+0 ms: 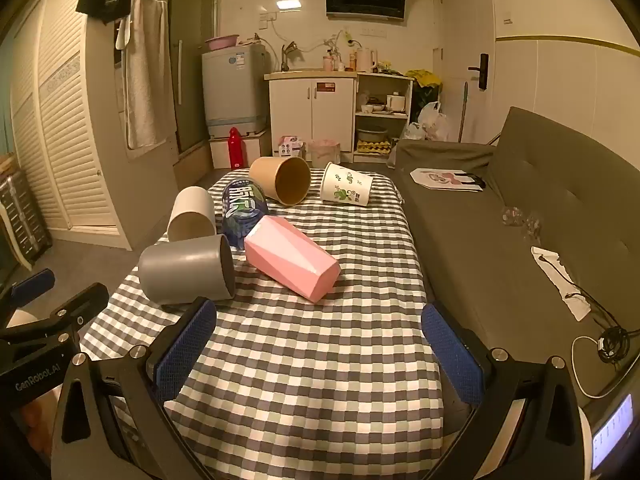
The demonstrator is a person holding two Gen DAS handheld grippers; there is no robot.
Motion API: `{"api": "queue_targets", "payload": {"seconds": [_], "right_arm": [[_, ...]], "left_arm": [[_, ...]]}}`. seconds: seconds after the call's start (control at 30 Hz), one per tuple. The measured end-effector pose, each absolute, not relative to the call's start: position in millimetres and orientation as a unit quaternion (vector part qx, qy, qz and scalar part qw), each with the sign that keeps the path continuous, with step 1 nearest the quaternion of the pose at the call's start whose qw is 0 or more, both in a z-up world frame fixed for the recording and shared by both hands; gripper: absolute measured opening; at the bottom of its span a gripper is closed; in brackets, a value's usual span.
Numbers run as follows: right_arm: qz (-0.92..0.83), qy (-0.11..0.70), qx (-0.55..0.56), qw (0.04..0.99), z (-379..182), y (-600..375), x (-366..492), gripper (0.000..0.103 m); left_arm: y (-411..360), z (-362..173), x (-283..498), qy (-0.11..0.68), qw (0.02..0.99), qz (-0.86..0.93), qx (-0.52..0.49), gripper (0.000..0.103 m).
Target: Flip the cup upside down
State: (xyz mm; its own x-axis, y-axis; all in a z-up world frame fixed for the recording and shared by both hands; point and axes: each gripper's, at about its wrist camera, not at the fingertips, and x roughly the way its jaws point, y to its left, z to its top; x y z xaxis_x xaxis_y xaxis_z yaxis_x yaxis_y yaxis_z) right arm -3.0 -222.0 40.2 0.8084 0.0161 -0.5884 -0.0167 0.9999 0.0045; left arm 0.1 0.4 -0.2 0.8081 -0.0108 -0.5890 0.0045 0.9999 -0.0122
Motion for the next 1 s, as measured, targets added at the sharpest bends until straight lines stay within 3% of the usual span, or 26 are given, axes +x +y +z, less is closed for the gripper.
{"api": "queue_targets", "payload": {"seconds": [1.0], "right_arm": [[0.008, 0.314, -0.001, 0.949, 39.2, -220.8, -2.3, 0.103]], "left_arm": [[1.7, -1.8, 1.8, 0.312, 0.95, -0.004, -0.002, 0.092]]}}
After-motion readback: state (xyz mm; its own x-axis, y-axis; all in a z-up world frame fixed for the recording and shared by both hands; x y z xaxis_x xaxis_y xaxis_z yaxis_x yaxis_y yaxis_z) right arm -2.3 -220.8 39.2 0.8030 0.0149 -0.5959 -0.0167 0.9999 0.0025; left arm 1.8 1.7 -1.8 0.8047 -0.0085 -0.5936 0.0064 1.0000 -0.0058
